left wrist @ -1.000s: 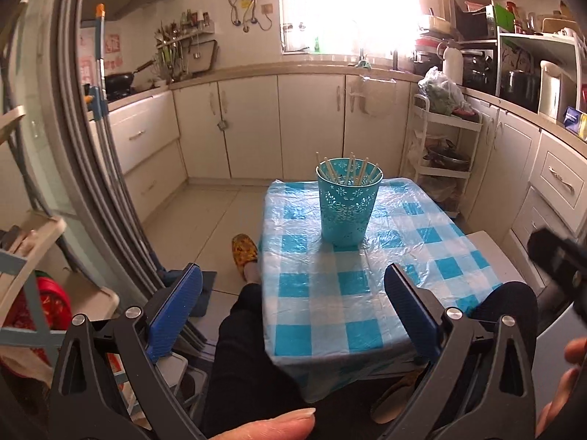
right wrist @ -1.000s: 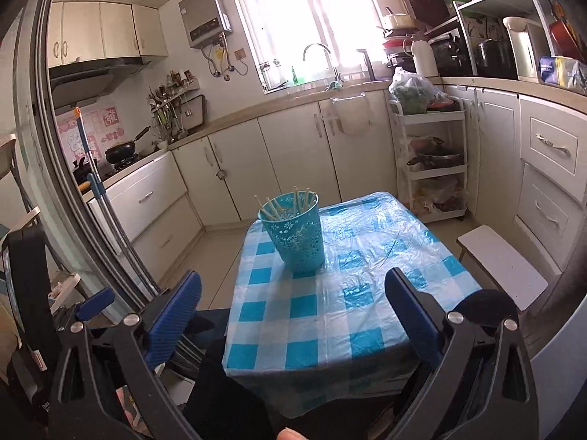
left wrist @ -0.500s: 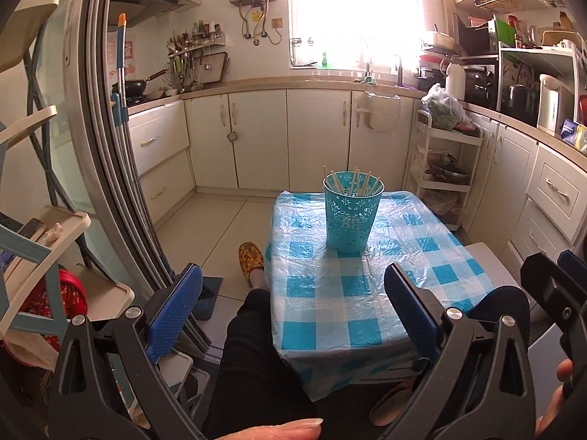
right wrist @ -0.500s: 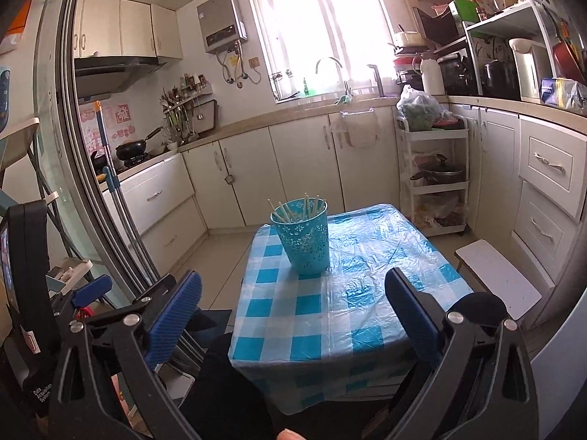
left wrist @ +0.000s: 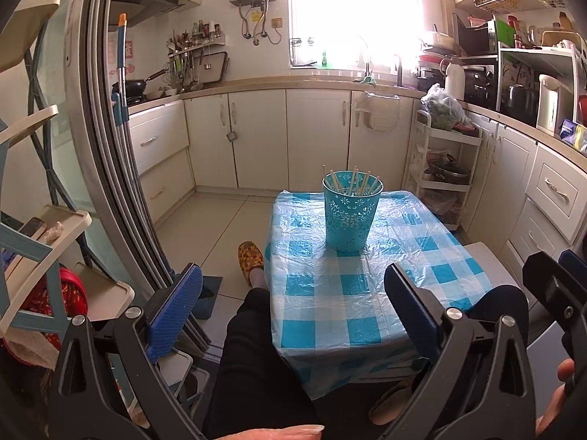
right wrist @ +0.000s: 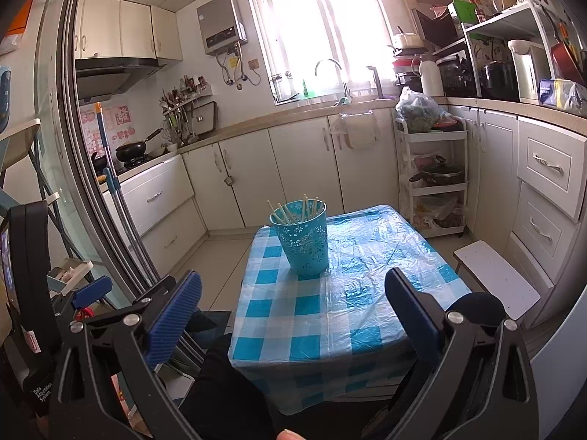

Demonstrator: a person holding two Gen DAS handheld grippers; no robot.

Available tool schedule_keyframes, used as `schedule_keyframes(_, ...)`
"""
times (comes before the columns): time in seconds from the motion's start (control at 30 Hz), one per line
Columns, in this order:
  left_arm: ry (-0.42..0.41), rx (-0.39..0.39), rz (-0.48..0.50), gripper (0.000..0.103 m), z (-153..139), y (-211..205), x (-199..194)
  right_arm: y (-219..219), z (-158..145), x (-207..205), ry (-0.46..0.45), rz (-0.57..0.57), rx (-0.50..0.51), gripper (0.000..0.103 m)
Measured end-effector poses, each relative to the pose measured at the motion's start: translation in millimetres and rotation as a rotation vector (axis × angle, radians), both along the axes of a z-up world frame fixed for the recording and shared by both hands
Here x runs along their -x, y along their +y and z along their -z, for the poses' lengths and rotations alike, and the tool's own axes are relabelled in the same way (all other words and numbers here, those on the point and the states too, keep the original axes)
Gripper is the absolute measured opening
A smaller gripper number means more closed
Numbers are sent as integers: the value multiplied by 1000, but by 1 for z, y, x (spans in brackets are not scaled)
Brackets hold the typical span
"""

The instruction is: Organize utensils

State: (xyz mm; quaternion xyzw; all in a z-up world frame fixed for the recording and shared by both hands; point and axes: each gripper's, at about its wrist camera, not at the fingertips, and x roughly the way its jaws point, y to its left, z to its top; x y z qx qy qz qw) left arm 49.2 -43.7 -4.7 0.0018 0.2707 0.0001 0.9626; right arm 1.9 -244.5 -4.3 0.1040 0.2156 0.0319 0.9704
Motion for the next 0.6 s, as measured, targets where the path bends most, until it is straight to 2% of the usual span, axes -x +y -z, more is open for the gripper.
schedule_keyframes(0.6,-3,1,1,95,-1,1,1,2,-1,1,-2,-2,4,96)
